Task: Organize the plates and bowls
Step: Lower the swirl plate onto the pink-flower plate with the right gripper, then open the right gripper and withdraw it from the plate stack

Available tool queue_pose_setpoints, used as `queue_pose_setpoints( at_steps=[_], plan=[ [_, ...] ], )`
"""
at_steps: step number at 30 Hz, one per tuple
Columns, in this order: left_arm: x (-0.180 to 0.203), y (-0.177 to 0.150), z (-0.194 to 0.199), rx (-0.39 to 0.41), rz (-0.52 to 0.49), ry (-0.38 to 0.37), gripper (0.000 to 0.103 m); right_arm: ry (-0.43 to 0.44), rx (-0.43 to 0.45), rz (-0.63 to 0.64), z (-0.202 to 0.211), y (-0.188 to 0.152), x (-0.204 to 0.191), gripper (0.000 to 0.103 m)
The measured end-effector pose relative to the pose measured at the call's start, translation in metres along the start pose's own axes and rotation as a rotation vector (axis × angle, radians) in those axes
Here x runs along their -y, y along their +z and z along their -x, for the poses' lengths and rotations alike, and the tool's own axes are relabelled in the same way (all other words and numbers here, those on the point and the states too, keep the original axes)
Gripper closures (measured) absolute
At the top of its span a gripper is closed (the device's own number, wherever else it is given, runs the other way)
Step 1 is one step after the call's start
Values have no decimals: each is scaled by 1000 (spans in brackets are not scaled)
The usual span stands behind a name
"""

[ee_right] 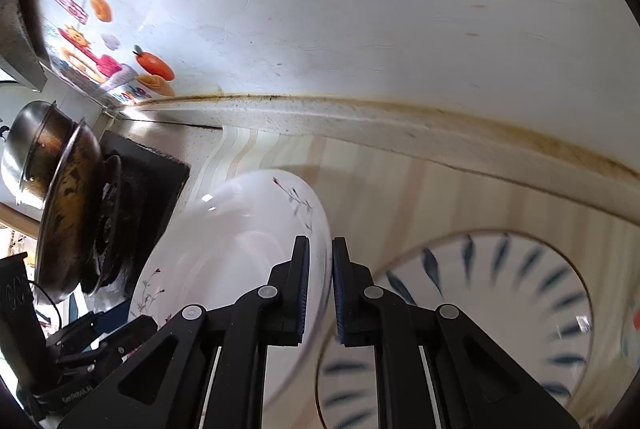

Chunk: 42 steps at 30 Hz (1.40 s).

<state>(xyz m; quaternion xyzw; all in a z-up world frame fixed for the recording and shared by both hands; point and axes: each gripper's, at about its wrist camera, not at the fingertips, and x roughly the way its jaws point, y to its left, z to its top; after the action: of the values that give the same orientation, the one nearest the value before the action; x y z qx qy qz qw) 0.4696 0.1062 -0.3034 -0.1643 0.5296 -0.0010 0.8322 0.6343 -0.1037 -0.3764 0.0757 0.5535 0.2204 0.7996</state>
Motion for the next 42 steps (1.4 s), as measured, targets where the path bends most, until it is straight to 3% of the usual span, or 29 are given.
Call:
queue_pose_setpoints(
  at_steps=[12, 23, 31, 35, 42],
  plan=[
    [54, -43, 51, 16, -137, -52, 51, 64, 76, -92, 116, -84, 35, 90],
    [111, -98, 47, -90, -284, -102, 51, 54, 126, -220, 222, -207, 84, 90],
    [144, -142, 28, -174, -402, -83, 51, 43, 47, -328, 224, -300, 120, 90],
    [149, -156, 19, -200, -439, -53, 51, 43, 30, -372, 216, -329, 132, 90],
    [152, -168, 7, -239, -462, -13, 51, 47, 23, -381, 210, -342, 134, 90]
  ],
)
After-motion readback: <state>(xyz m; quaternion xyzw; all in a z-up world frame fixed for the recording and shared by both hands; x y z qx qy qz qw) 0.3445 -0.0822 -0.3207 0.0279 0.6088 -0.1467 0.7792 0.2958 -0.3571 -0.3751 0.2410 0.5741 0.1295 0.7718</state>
